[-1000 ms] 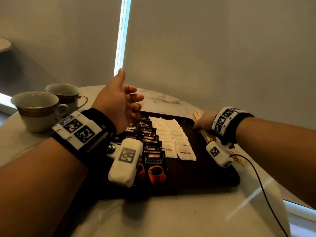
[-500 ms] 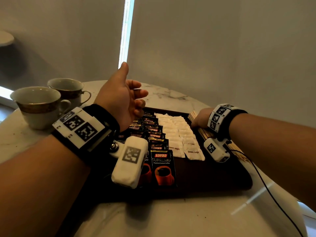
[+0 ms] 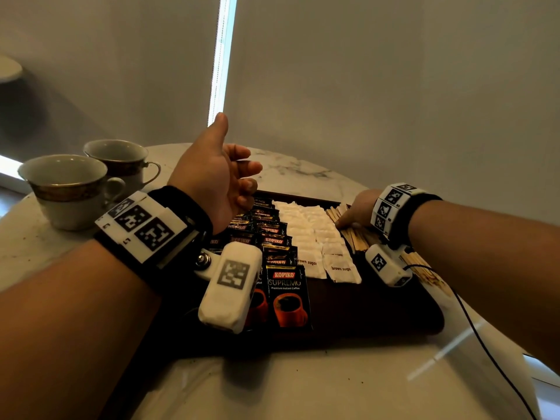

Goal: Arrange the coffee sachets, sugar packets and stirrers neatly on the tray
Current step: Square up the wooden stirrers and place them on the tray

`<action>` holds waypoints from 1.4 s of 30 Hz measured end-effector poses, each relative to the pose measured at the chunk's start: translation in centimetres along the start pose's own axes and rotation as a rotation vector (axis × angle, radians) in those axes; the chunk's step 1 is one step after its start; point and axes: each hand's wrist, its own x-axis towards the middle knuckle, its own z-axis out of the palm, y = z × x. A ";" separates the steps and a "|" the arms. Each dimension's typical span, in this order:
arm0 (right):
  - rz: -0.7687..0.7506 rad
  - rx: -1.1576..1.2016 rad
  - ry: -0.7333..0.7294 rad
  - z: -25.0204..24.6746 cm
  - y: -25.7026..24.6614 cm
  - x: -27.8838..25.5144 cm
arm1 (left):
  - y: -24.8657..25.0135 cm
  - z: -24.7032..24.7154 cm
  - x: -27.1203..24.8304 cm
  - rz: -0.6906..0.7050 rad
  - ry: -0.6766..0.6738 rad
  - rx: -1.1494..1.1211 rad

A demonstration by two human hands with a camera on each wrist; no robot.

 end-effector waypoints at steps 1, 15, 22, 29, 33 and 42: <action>0.007 0.008 0.006 -0.1 0.2 0.0 | 0.0 0.0 0.0 -0.003 0.000 0.000; 0.029 0.422 0.004 -0.1 2.3 -0.2 | 0.1 0.1 -0.1 -0.012 -0.002 -0.012; 0.149 0.464 0.111 -1.5 7.2 -0.5 | 0.1 0.1 -0.2 -0.009 0.004 -0.021; 0.254 0.261 -0.022 0.5 9.9 -1.1 | 0.1 0.2 -0.1 0.001 0.003 -0.019; 0.268 0.257 -0.089 1.5 10.5 -1.0 | -0.1 0.2 -0.1 0.002 0.001 -0.012; 0.268 0.195 -0.098 2.4 11.2 0.1 | -0.2 0.1 0.0 -0.002 -0.003 0.001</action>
